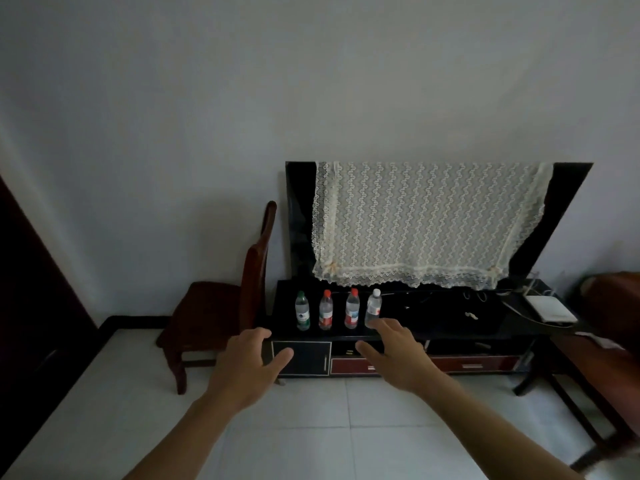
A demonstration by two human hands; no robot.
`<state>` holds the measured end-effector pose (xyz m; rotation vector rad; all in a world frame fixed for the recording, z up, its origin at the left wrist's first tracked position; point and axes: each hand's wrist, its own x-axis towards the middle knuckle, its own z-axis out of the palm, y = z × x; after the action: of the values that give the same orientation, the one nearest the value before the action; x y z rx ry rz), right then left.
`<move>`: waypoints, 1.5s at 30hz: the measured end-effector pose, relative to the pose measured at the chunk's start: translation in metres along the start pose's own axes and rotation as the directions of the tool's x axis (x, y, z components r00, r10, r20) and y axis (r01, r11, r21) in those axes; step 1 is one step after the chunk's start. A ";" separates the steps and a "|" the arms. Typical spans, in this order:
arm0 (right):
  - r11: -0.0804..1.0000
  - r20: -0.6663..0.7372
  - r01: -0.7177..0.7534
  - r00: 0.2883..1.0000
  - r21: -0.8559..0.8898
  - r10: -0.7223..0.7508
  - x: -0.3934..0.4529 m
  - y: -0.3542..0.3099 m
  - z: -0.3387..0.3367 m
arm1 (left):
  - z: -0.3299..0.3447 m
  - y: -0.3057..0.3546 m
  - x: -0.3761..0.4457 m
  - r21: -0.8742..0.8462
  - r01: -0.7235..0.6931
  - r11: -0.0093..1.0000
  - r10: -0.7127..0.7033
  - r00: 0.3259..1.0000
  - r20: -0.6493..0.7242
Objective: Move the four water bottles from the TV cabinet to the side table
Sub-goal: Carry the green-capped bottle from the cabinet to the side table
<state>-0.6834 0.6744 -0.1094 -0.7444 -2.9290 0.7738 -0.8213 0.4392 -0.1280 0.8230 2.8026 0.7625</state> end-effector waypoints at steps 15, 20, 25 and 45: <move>0.995 0.096 -0.081 0.992 0.053 0.076 0.261 0.031 0.028 | 0.061 -0.032 0.257 -0.018 0.041 0.999 -0.039 0.992 0.123; 0.990 0.126 -0.133 0.984 0.049 0.126 0.335 0.037 0.064 | 0.096 -0.064 0.335 -0.069 0.072 0.995 -0.055 0.974 0.221; 0.986 0.183 -0.153 0.973 0.069 0.138 0.389 0.043 0.106 | 0.130 -0.090 0.395 -0.071 0.127 0.989 -0.101 0.950 0.296; 0.915 0.267 -0.256 0.948 0.313 0.174 0.536 0.152 0.353 | 0.389 -0.208 0.525 -0.290 0.307 0.906 -0.241 0.940 0.242</move>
<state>-1.1403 0.8708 -0.5430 -1.0124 -2.8052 1.4425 -1.2657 0.7378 -0.5562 0.4083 2.4465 0.9911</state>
